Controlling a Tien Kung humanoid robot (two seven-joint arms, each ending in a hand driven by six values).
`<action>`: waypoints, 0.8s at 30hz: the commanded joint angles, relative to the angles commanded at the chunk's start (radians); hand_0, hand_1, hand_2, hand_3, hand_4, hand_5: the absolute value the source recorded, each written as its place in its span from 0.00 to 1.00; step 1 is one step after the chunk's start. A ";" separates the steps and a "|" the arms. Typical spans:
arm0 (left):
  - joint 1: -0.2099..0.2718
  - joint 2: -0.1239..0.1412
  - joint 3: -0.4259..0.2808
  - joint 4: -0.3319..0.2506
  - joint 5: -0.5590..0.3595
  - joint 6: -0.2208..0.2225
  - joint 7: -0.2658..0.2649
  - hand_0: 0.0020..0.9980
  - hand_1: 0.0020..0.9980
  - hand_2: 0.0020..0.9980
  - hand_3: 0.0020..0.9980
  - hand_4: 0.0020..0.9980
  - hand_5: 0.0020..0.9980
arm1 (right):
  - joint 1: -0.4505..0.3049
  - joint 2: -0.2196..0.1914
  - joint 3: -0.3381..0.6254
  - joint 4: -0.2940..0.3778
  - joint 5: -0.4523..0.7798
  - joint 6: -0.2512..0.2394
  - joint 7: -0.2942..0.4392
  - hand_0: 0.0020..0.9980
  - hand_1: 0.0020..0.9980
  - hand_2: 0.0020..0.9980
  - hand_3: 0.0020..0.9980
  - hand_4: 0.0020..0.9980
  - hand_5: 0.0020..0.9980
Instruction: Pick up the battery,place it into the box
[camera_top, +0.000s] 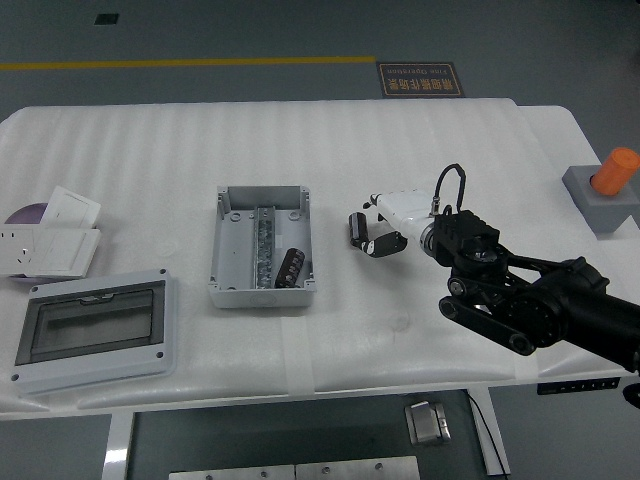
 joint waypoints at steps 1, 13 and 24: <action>-0.001 0.000 0.004 0.000 -0.004 0.001 -0.001 0.61 0.64 0.49 0.57 0.63 0.42 | 0.006 0.002 -0.007 -0.007 0.006 0.000 0.001 0.73 0.69 0.64 0.84 0.75 0.53; -0.006 -0.002 0.013 0.000 -0.021 0.008 -0.008 0.61 0.64 0.49 0.57 0.60 0.41 | 0.038 0.015 -0.057 -0.038 0.007 0.012 0.003 0.74 0.69 0.64 0.84 0.76 0.54; -0.008 -0.004 0.022 0.000 -0.031 0.010 -0.011 0.61 0.64 0.50 0.58 0.60 0.41 | 0.043 0.028 -0.090 -0.032 -0.030 0.007 0.003 0.73 0.68 0.62 0.76 0.72 0.52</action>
